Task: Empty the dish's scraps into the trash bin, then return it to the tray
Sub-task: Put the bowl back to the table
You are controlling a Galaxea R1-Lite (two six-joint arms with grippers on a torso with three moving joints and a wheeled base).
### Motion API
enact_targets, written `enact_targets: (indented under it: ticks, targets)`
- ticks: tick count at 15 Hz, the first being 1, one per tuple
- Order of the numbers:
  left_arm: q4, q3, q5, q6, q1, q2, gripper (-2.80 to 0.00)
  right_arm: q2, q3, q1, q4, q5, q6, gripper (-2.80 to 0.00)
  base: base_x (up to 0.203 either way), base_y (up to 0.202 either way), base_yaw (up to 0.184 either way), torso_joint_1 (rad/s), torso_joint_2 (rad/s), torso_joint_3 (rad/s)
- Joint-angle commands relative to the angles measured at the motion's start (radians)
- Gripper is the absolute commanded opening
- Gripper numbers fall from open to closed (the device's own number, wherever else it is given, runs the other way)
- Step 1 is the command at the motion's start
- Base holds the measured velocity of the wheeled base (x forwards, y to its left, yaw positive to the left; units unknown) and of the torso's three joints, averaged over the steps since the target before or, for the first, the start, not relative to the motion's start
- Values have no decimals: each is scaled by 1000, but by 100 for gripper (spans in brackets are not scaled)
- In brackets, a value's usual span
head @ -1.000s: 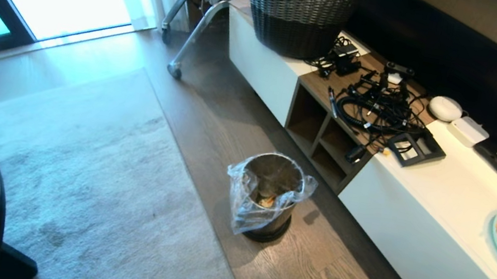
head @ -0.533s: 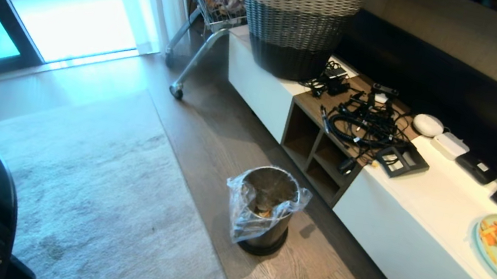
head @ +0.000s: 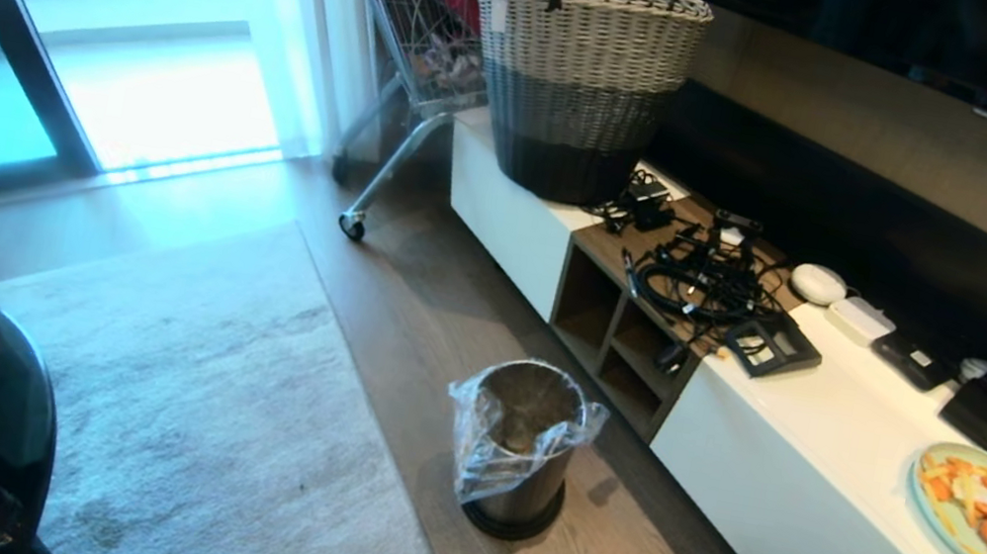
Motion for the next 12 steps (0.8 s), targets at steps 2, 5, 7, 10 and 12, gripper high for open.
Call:
enact_targets:
  ticks: [2,5,7,10,12]
  targets:
    - [0,0,0,-1,0,0,-280,0,0,0,-1,0,0,-280,0,0,0,6,2,208]
    - [0,0,0,-1,0,0,-280,0,0,0,-1,0,0,-280,0,0,0,2,2,169]
    - [0,0,0,-1,0,1,-280,0,0,0,0,0,0,-280,0,0,0,0,0,0]
    - [0,0,0,0,0,0,-280,0,0,0,1,0,0,-280,0,0,0,0,0,0]
    - [0,0,0,0,1,0,-280,0,0,0,-1,0,0,-280,0,0,0,5,4,76]
